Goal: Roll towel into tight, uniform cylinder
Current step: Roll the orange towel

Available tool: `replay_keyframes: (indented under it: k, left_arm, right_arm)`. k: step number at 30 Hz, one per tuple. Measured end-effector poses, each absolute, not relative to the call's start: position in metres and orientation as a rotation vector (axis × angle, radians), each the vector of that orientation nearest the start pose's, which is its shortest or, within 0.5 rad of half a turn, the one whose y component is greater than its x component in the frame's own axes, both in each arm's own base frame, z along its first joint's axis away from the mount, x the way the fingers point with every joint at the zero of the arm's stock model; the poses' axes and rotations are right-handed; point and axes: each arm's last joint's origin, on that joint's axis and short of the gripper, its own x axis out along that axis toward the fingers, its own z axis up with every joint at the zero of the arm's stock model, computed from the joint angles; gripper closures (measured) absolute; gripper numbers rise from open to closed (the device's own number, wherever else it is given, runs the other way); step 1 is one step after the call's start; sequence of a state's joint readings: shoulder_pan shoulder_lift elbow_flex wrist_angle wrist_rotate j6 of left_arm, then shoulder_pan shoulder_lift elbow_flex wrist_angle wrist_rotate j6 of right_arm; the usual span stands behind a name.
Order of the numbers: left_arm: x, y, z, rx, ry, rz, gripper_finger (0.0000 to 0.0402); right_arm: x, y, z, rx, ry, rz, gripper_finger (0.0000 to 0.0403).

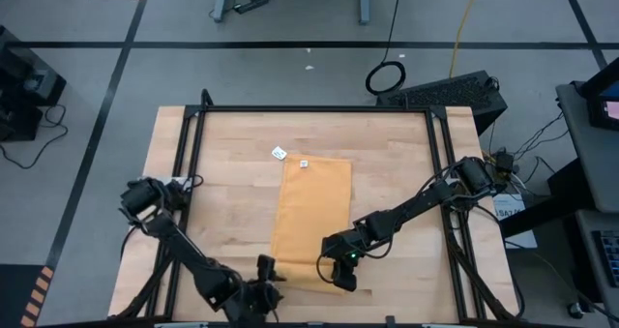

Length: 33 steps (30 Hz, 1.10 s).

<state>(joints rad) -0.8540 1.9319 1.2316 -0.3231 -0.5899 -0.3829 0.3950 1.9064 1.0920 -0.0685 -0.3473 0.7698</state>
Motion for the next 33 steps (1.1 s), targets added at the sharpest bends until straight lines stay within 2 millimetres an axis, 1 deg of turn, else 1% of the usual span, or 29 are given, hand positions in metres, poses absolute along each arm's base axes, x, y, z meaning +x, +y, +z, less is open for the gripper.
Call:
replay_keyframes:
  k: [3, 5, 12, 14, 16, 18, 21, 24, 27, 31, 33]
  left_arm:
    - [0.270, -0.275, 0.163, 0.302, 0.810, -0.084, 0.0165]
    - [0.272, -0.271, 0.168, 0.272, 0.820, -0.092, 0.0150]
    - [0.270, -0.267, 0.192, 0.162, 0.794, -0.075, 0.0062]
    - [0.270, -0.267, 0.191, 0.106, 0.801, -0.051, 0.0041]
    - [0.271, -0.269, 0.181, 0.116, 0.826, -0.043, 0.0030]
    - [0.271, -0.269, 0.171, 0.147, 0.849, -0.038, 0.0029]
    - [0.272, -0.271, 0.164, 0.175, 0.833, -0.005, 0.0040]
    - [0.273, -0.271, 0.159, 0.250, 0.814, 0.021, 0.0056]
    - [0.277, -0.269, 0.155, 0.248, 0.813, 0.029, 0.0064]
    - [0.282, -0.265, 0.140, 0.269, 0.861, 0.041, 0.0065]
    - [0.284, -0.264, 0.135, 0.273, 0.869, 0.047, 0.0065]
  right_arm:
    - [0.346, 0.155, 0.142, 0.665, 1.121, 0.307, 0.0397]
    - [0.346, 0.155, 0.142, 0.666, 1.121, 0.307, 0.0397]
    - [0.346, 0.155, 0.142, 0.668, 1.130, 0.312, 0.0397]
    - [0.345, 0.155, 0.142, 0.669, 1.136, 0.322, 0.0397]
    - [0.345, 0.155, 0.142, 0.671, 1.140, 0.323, 0.0397]
    - [0.345, 0.155, 0.142, 0.672, 1.140, 0.322, 0.0397]
    - [0.345, 0.155, 0.142, 0.672, 1.141, 0.322, 0.0397]
    - [0.345, 0.155, 0.142, 0.672, 1.142, 0.321, 0.0397]
    - [0.345, 0.155, 0.142, 0.672, 1.142, 0.321, 0.0397]
    - [0.345, 0.155, 0.142, 0.669, 1.140, 0.323, 0.0397]
    - [0.345, 0.155, 0.142, 0.664, 1.139, 0.326, 0.0397]
